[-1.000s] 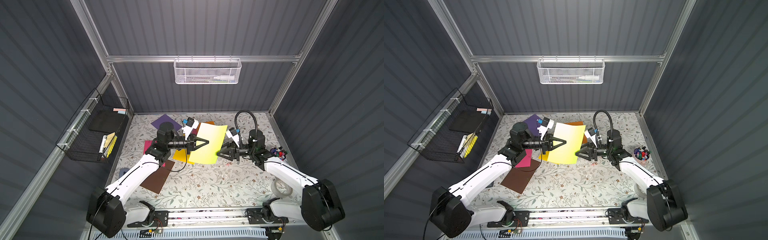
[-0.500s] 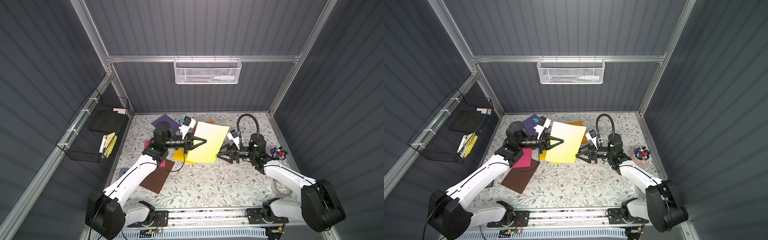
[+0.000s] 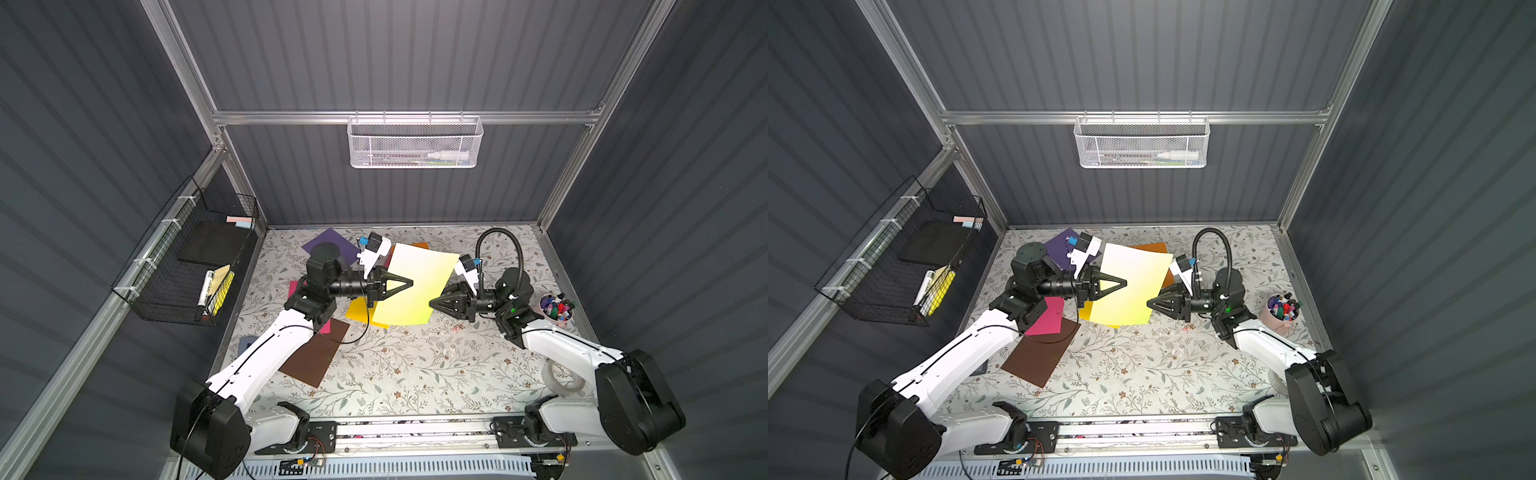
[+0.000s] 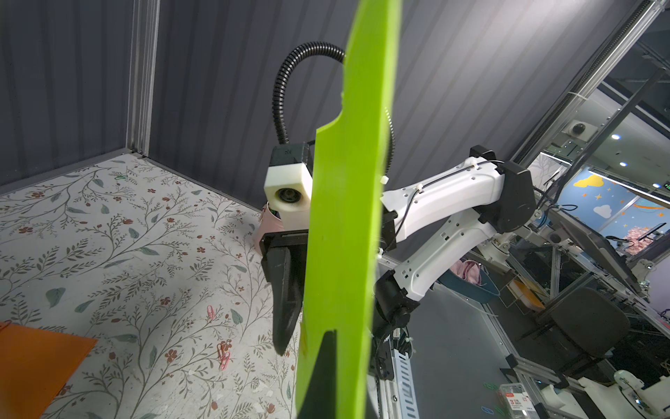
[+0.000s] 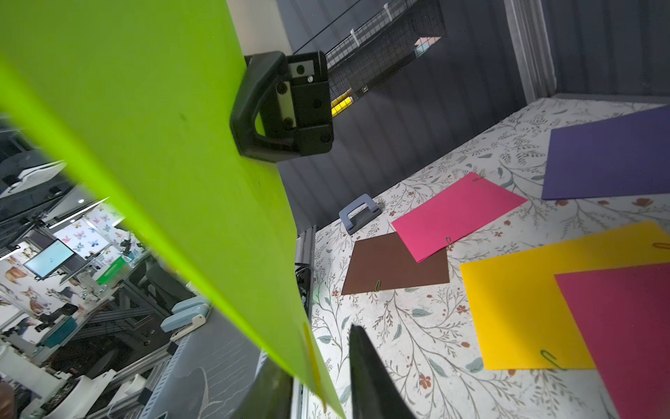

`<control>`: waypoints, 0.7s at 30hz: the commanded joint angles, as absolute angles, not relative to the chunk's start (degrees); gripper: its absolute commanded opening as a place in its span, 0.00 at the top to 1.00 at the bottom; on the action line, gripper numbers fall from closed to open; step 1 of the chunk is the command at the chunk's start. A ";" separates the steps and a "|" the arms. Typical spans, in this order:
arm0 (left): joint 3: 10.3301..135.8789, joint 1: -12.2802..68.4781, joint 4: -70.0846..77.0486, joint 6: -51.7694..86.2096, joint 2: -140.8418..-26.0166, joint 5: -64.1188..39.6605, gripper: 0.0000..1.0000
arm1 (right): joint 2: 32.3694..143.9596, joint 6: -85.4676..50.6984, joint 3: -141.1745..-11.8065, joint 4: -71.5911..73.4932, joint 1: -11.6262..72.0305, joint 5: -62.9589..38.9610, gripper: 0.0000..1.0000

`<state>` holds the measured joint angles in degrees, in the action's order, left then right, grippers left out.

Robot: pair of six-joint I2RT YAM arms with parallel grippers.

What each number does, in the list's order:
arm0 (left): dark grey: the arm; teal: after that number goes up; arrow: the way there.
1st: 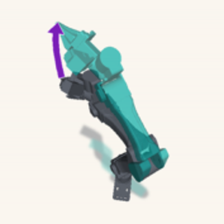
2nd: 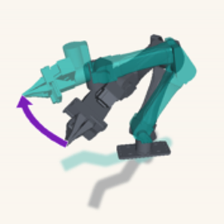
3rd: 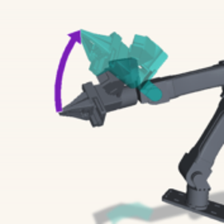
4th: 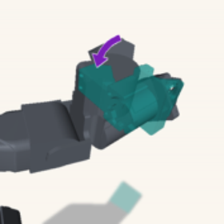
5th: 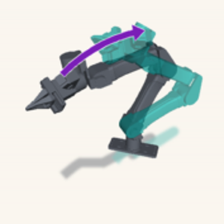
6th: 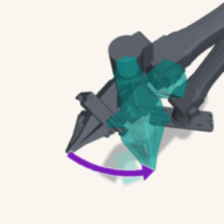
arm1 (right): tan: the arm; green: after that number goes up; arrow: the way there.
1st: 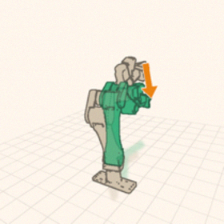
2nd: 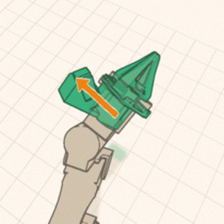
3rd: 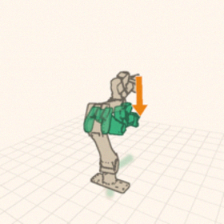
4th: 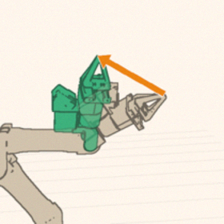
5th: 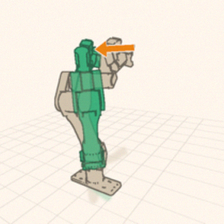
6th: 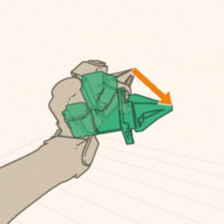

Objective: Unclip the paperclips from the documents
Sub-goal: Adjust the document.

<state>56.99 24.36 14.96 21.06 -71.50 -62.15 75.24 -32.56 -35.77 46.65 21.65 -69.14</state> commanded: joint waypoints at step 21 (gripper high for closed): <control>58.01 22.63 10.24 18.47 -71.76 -65.45 0.67 | 71.88 -28.62 -37.72 37.63 21.27 -70.05 1.00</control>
